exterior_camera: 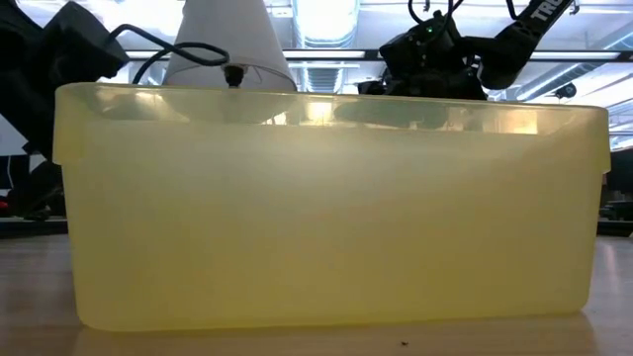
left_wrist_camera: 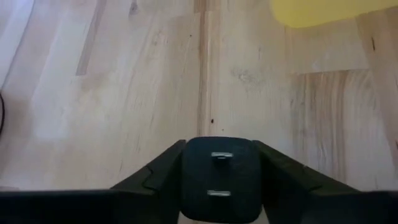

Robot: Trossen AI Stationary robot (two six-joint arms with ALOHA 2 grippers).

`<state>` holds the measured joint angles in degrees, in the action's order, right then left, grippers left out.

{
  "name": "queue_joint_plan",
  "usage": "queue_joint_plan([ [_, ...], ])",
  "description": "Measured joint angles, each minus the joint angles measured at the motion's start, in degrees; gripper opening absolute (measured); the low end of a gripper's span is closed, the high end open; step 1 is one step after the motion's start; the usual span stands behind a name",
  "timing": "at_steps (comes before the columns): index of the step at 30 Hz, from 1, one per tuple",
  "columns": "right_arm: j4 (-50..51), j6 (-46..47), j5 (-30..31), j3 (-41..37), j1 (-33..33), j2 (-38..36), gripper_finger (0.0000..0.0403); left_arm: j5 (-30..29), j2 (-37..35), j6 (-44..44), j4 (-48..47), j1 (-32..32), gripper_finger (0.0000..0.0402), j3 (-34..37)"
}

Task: Pick and place items into bin
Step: Put the black charger adapter into the red bin

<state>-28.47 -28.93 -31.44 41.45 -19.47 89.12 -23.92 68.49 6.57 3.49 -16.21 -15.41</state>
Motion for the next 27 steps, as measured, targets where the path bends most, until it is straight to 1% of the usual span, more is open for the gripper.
queue_joint_plan([
  [2,0.0,-0.02,0.0,-0.02,0.01,0.0,0.0215,-0.03,-0.04,-0.01,0.09,0.0,0.0134,-0.08],
  [8,-0.02,0.39,-0.01,0.0,0.01,0.0,0.0215,0.08,-0.04,-4.48,-0.34,0.0,0.0133,-1.42],
  [14,-0.46,1.51,-0.38,0.0,0.99,0.42,0.0215,0.07,-1.18,-12.28,0.33,0.0,0.0133,-7.41],
  [17,-0.48,1.53,-0.26,-0.02,1.76,0.7,0.0215,-0.1,-2.45,-14.6,1.25,0.0,0.0133,-10.76],
  [20,-0.96,1.02,0.28,0.05,2.8,0.66,0.0214,-0.56,-3.88,-14.68,7.82,0.02,0.0133,-11.39],
  [22,-1.76,-2.18,0.76,0.03,3.87,0.66,0.0214,-0.59,-4.38,-14.74,14.82,0.02,0.0133,-10.56],
  [23,-2.65,-3.66,1.94,-0.06,4.73,0.66,0.0214,-0.57,-4.72,-14.84,18.14,0.02,0.0133,-9.76],
  [25,-5.12,-6.17,6.12,-0.33,6.76,0.61,0.0214,-0.56,-4.98,-14.9,24.52,0.04,0.0133,-7.89],
  [27,-8.07,-9.0,12.06,-0.66,9.14,0.61,0.0214,-0.55,-4.98,-14.36,30.57,0.09,0.0133,-6.08],
])
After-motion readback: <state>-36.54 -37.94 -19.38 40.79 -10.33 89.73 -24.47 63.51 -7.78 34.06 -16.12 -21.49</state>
